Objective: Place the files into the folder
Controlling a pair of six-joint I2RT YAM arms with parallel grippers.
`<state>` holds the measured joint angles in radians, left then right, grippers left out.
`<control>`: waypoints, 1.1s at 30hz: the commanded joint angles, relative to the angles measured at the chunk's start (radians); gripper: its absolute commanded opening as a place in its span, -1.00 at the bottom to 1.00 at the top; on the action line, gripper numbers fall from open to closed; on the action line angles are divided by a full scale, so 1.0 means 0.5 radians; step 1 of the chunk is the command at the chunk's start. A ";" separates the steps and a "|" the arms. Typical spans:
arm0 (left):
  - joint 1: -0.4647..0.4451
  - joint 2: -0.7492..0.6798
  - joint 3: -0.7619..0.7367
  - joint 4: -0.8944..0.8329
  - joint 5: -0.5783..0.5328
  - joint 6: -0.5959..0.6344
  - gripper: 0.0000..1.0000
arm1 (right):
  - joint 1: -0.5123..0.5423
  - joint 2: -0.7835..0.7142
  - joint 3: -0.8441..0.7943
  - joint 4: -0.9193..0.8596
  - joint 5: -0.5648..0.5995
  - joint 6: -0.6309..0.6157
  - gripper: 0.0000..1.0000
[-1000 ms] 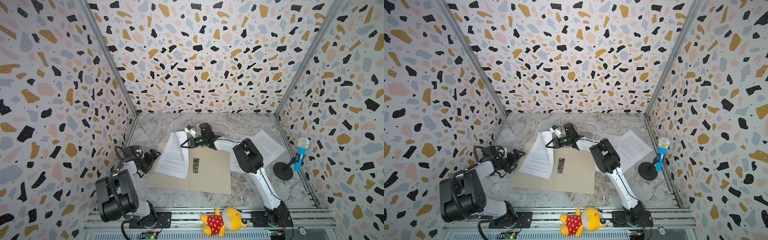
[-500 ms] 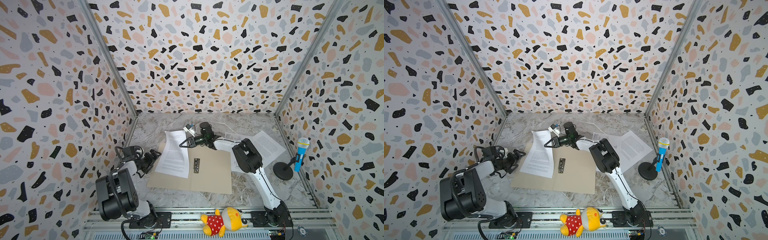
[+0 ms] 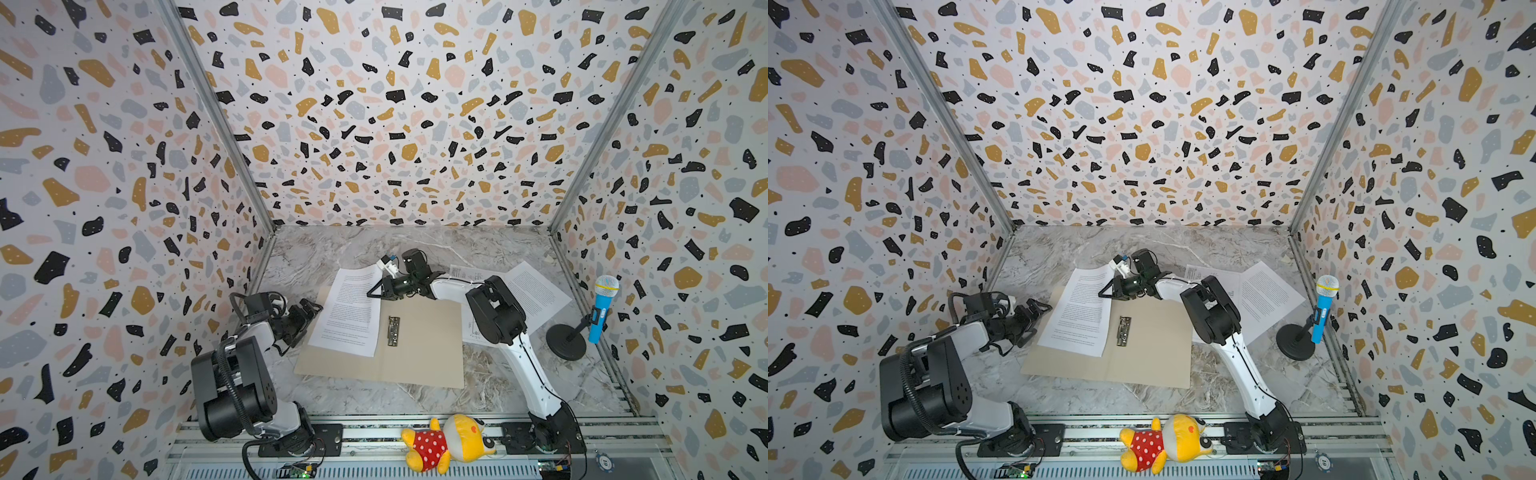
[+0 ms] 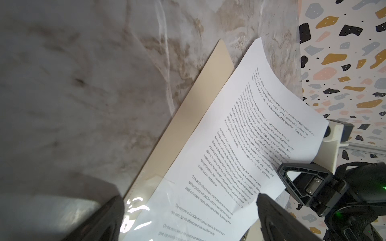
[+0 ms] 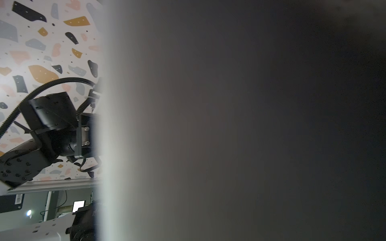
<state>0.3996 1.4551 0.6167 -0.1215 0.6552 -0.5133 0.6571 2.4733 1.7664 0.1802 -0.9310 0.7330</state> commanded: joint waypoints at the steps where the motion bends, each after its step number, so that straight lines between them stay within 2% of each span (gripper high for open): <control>1: 0.012 0.020 -0.015 0.058 0.058 -0.016 0.99 | -0.009 -0.147 -0.069 -0.120 0.077 0.095 -0.34; 9: 0.012 0.035 -0.034 0.107 0.075 -0.043 0.99 | -0.004 -0.295 -0.270 -0.087 0.160 0.269 -0.31; 16: 0.012 0.032 -0.043 0.126 0.091 -0.058 0.99 | -0.021 -0.355 -0.333 0.006 0.201 0.349 -0.11; 21: 0.014 0.032 -0.040 0.135 0.103 -0.065 0.99 | -0.039 -0.381 -0.423 0.223 0.182 0.487 -0.02; 33: 0.014 0.027 -0.058 0.180 0.128 -0.099 0.98 | -0.039 -0.502 -0.562 0.307 0.247 0.639 -0.04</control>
<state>0.4030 1.4666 0.6022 -0.0528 0.6964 -0.5484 0.6388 2.3020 1.4994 0.3115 -0.8219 1.0256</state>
